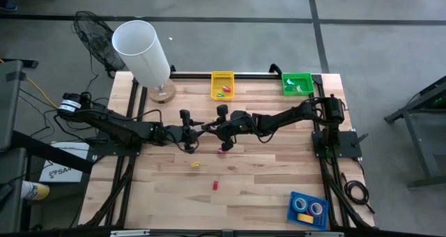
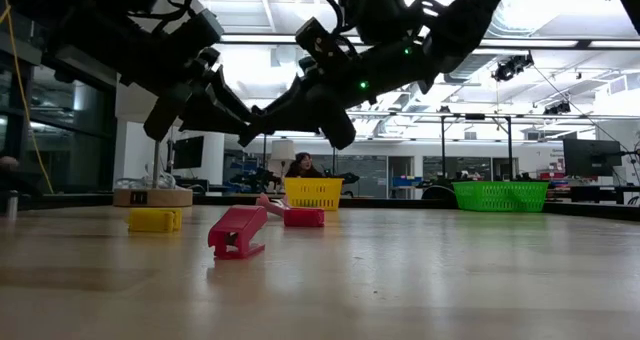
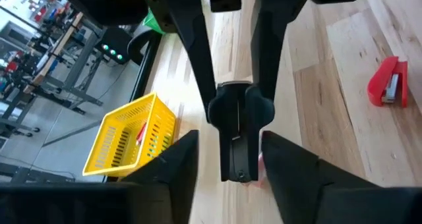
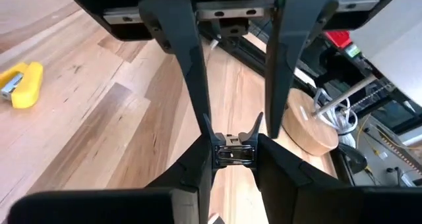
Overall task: Pick and place Stapler, Stapler remover, tape
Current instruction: Put the black staple remover into the green bin
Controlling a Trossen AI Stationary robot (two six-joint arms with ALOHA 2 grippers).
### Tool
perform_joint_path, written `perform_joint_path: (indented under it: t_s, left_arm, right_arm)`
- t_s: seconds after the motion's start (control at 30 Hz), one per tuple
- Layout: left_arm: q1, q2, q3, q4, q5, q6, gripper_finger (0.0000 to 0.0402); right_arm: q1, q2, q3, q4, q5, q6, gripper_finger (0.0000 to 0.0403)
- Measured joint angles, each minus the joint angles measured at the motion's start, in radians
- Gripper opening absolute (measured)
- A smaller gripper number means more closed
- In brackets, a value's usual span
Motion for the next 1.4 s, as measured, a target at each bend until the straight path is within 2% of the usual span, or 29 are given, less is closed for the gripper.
perform_joint_path:
  t_s: [0.2, 0.33, 0.47, 0.6, 0.7, 0.83, 1.0, 1.2, 1.4]
  left_arm:
    - [0.000, 0.000, 0.000, -0.007, -0.003, -0.015, 0.0197]
    - [0.000, 0.000, 0.000, -0.036, -0.003, -0.016, 0.0200]
    - [0.000, 0.000, 0.000, -0.055, -0.020, -0.019, 0.0201]
    - [0.000, 0.000, 0.000, -0.063, -0.049, -0.020, 0.0201]
    - [0.000, 0.000, 0.000, -0.063, -0.051, -0.024, 0.0202]
    - [0.000, 0.000, 0.000, -0.069, -0.052, -0.042, 0.0202]
    - [0.000, 0.000, 0.000, -0.068, -0.053, -0.042, 0.0202]
    - [0.000, 0.000, 0.000, -0.069, -0.053, -0.043, 0.0202]
    - [0.000, 0.000, 0.000, -0.083, -0.053, -0.047, 0.0202]
  right_arm:
    - [0.001, -0.003, 0.000, -0.030, 0.054, 0.024, 0.0083]
    - [0.000, -0.044, 0.000, -0.152, 0.167, 0.054, 0.0083]
    - [-0.012, -0.119, 0.001, -0.344, 0.341, 0.123, 0.0083]
    - [-0.060, -0.213, 0.001, -0.586, 0.505, 0.274, 0.0083]
    - [-0.117, -0.287, 0.001, -0.773, 0.573, 0.404, 0.0083]
    - [-0.219, -0.377, 0.001, -0.961, 0.574, 0.538, 0.0083]
    - [-0.356, -0.434, 0.001, -1.110, 0.561, 0.621, 0.0083]
    - [-0.484, -0.444, 0.001, -1.190, 0.501, 0.628, 0.0083]
    - [-0.519, -0.444, 0.001, -1.195, 0.475, 0.571, 0.0083]
